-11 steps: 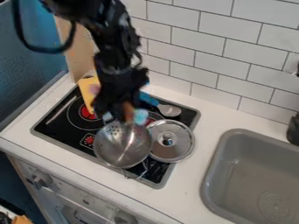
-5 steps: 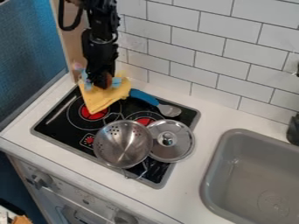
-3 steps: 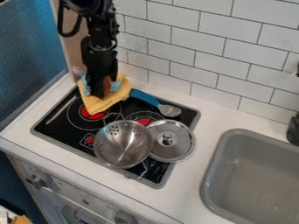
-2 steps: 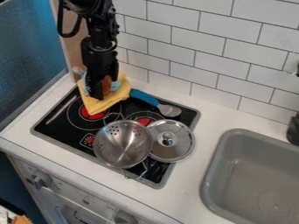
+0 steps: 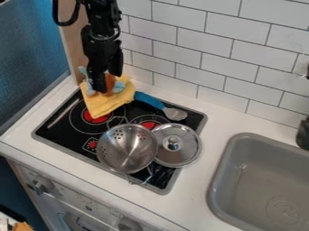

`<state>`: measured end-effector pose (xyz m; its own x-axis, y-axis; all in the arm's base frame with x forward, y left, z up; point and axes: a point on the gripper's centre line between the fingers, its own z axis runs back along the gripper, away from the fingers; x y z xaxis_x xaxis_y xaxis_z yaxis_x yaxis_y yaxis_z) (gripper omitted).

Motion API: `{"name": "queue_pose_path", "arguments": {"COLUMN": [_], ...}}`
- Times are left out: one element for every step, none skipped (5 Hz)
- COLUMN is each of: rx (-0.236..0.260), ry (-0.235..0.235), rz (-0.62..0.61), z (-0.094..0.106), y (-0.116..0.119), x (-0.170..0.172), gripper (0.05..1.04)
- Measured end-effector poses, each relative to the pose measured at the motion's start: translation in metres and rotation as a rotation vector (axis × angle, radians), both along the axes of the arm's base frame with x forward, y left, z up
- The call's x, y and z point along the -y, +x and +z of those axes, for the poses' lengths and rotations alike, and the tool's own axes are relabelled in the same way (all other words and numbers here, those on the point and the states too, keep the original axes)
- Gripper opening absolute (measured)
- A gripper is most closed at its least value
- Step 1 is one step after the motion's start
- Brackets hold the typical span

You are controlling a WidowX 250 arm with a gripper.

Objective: Take the toy and put in to the yellow towel

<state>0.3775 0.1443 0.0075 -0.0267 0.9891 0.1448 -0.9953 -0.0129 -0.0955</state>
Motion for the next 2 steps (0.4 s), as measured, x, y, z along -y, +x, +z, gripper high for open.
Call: {"name": "queue_pose_path", "arguments": {"rx": [0.08, 0.081], "ry": [0.019, 0.03], "rz": [-0.003, -0.076], "z": [0.037, 0.056], "y": [-0.002, -0.005], "x": [0.001, 0.003], "gripper": [1.0, 1.0]}}
